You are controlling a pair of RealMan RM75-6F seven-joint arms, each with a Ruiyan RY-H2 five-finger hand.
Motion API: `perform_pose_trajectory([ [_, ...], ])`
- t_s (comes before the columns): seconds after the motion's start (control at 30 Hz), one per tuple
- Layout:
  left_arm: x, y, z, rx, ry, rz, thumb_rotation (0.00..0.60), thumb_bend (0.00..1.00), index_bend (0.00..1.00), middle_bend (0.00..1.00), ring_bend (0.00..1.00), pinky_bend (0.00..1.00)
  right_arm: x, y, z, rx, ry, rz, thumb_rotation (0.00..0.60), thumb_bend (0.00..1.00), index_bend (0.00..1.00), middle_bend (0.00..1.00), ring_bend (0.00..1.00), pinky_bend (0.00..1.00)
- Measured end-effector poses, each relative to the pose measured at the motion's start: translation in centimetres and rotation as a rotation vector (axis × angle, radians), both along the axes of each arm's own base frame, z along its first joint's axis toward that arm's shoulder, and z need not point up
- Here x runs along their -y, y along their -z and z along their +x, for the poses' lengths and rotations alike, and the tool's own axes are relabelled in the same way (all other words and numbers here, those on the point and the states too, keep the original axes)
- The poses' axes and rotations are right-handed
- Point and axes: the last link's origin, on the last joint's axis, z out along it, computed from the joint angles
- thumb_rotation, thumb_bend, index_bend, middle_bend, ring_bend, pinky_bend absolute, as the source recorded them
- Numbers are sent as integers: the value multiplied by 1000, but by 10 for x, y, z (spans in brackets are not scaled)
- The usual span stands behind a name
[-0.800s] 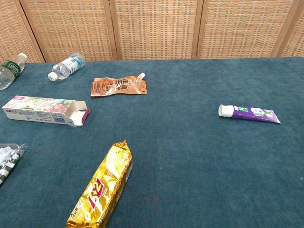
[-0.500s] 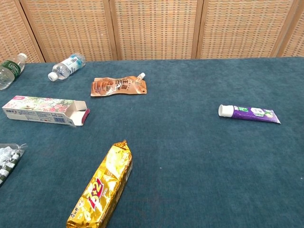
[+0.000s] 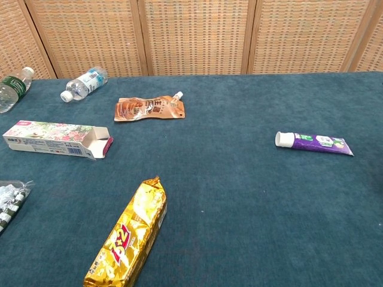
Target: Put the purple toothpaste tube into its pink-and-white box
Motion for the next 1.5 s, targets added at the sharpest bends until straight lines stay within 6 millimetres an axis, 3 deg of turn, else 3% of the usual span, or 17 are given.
perform_pose_trajectory([
  [0.23,-5,5,-1,-5,-5,5,600,129,0,0,0,0,59,38,-9,39,133,42,600,0,275,295,159,111],
  [0.47,-11,6,-5,-10,-39,13,600,129,0,0,0,0,88,70,-8,17,179,57,600,31,312,352,217,186],
  [0.73,-18,5,-8,-11,-64,20,600,129,0,0,0,0,100,92,-5,10,191,66,600,82,327,399,268,301],
  [1.0,-22,7,-10,-15,-82,17,600,129,0,0,0,0,107,105,5,22,171,80,600,194,330,400,269,301],
  [1.5,-25,9,-12,-16,-104,15,600,130,0,0,0,0,112,121,6,1,175,111,600,243,383,442,283,302],
])
